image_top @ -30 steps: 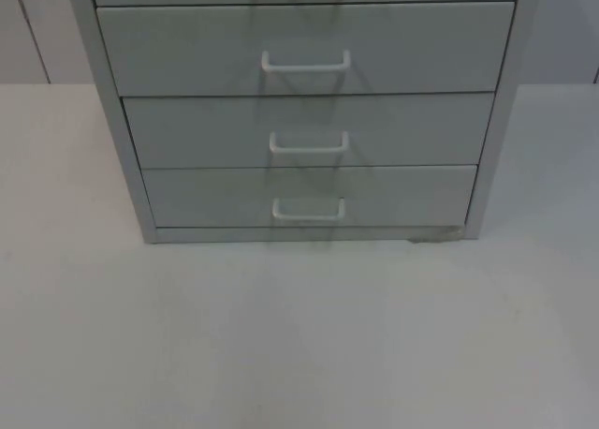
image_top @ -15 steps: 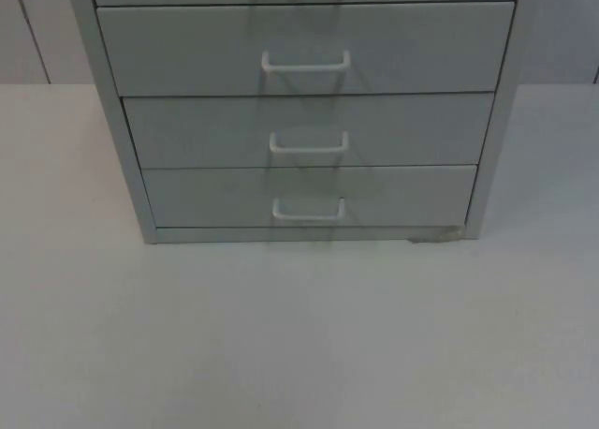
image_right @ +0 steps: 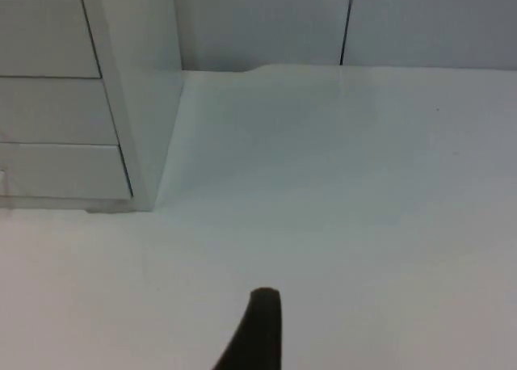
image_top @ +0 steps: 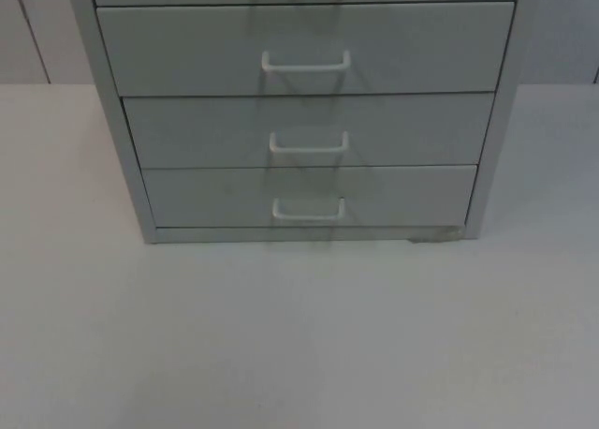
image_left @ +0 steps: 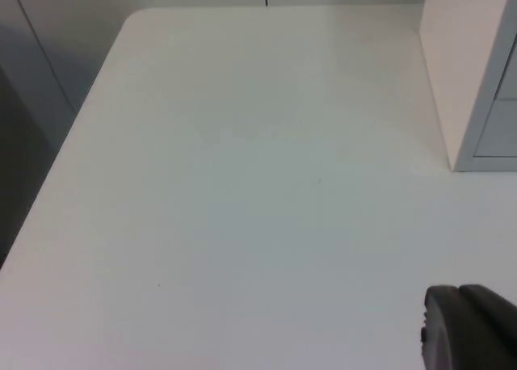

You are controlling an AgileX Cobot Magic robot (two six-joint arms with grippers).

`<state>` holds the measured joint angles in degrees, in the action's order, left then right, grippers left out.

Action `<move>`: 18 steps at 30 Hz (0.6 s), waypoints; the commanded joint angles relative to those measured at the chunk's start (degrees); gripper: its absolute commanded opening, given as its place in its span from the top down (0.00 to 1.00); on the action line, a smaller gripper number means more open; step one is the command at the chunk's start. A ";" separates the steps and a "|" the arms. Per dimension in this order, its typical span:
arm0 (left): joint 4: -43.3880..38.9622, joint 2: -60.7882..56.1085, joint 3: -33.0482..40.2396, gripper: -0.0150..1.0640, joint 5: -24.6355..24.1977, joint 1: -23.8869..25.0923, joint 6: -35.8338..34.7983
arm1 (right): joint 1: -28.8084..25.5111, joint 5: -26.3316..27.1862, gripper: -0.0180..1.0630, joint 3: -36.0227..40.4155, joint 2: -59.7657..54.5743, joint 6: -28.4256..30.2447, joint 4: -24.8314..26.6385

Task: Open the drawer with the left hand, place the block into the drawer with the right hand, then close the drawer with the left hand.

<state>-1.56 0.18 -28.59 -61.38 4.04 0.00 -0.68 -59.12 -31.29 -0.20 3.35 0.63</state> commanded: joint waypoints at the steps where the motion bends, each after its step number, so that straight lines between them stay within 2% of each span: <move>1: 0.00 -0.18 0.34 0.99 -0.20 -0.02 -0.42 | 0.04 -0.19 0.26 0.46 0.20 -0.52 -0.63; 18: 0.00 -0.18 0.34 0.99 -0.20 -0.02 -0.31 | 0.04 -2.71 0.26 1.62 0.20 -0.99 -0.63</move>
<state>-1.56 0.18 -28.52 -61.38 4.04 0.00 -0.68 -61.75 -30.03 -0.20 2.49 0.00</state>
